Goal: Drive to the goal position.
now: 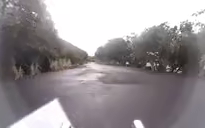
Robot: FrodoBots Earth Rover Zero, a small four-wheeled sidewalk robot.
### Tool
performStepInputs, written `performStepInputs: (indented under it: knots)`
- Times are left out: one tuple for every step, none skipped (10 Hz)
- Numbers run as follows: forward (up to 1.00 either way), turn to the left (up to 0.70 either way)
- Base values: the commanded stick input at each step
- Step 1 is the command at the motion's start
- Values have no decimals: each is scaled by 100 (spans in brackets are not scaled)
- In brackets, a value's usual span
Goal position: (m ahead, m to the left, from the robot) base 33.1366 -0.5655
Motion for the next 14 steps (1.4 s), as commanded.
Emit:
performStepInputs:
  knots:
    - [100, 0]
    - [100, 0]
    - [100, 0]
    - [100, 0]
    - [100, 0]
    - [100, 0]
    - [100, 0]
    - [100, 0]
    - [100, 0]
    - [100, 0]
    - [100, 0]
    - [100, 0]
    - [100, 0]
    - [100, 0]
